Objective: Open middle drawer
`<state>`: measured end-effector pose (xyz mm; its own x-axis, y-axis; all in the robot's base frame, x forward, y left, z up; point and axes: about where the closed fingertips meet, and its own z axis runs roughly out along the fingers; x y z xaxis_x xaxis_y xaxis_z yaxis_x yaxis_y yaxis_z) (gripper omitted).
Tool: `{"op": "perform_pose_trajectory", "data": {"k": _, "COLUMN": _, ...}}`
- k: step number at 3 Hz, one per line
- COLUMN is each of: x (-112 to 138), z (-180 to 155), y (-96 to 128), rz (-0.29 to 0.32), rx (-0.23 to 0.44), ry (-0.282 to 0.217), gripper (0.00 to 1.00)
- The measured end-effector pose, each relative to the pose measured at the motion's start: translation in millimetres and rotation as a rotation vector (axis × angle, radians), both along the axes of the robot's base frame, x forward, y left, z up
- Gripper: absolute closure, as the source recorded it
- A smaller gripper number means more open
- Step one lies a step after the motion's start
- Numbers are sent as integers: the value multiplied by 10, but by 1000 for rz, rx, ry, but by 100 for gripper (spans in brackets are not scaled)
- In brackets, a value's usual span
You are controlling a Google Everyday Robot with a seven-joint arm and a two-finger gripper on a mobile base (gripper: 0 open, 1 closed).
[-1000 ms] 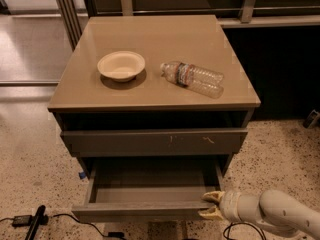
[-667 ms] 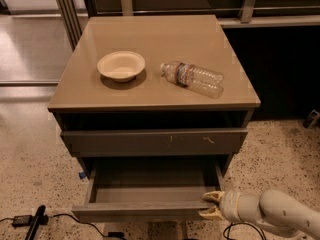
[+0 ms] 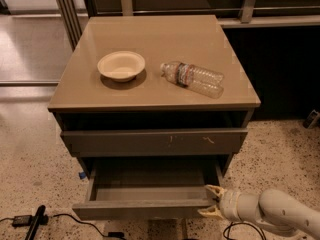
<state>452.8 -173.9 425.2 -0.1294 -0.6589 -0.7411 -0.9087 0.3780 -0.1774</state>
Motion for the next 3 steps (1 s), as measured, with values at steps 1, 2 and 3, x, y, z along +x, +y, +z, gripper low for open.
{"op": "perform_pose_trajectory", "data": {"k": 1, "x": 0, "z": 0, "y": 0, "rz": 0, "rx": 0, "ry": 0, "gripper": 10}}
{"op": "perform_pose_trajectory", "data": {"k": 2, "x": 0, "z": 0, "y": 1, "rz": 0, "rx": 0, "ry": 0, "gripper": 33}}
{"op": "perform_pose_trajectory", "data": {"k": 3, "x": -90, "z": 22, "y": -22, "rz": -1, "rx": -12, "ry": -3, "gripper": 56}}
